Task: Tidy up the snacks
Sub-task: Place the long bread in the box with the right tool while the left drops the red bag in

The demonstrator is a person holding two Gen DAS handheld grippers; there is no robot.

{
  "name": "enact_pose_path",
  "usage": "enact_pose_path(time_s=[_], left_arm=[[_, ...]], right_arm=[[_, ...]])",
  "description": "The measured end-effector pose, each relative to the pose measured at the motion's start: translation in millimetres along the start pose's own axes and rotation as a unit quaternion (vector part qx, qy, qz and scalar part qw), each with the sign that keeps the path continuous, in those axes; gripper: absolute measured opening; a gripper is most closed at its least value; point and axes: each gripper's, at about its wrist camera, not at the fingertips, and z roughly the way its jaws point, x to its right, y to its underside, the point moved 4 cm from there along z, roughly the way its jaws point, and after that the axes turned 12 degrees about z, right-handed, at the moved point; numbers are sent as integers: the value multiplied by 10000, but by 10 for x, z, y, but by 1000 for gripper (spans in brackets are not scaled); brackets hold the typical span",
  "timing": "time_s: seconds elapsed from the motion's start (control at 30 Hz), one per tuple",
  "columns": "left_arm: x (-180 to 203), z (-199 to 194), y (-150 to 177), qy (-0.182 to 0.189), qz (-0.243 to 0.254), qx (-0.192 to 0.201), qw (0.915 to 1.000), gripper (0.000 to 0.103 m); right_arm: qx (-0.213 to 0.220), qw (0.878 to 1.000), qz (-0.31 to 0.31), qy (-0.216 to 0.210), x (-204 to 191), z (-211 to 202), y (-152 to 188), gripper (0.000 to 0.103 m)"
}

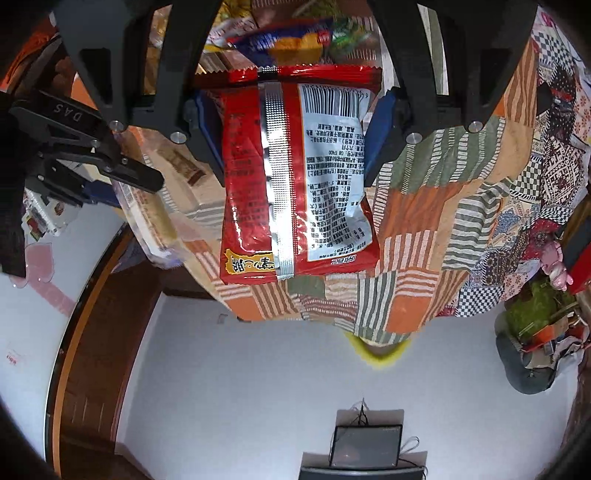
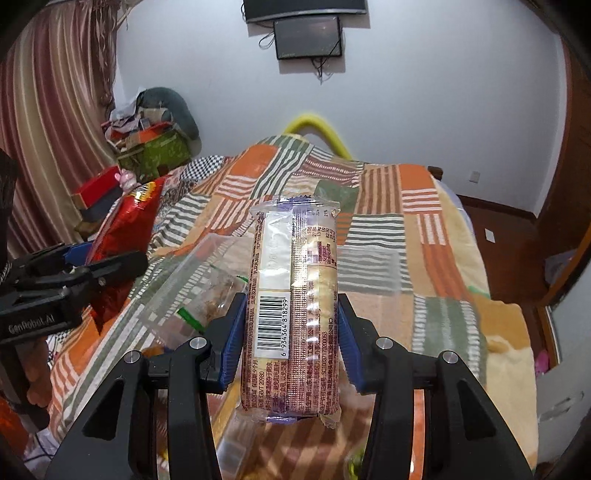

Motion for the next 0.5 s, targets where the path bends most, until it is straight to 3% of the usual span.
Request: enact_pose_path(time_s=[0.5], left_arm=[[4, 653, 78, 216, 161, -650, 9975, 66]], right_arm=[[-889, 9958, -193, 51, -25, 532, 0, 43]])
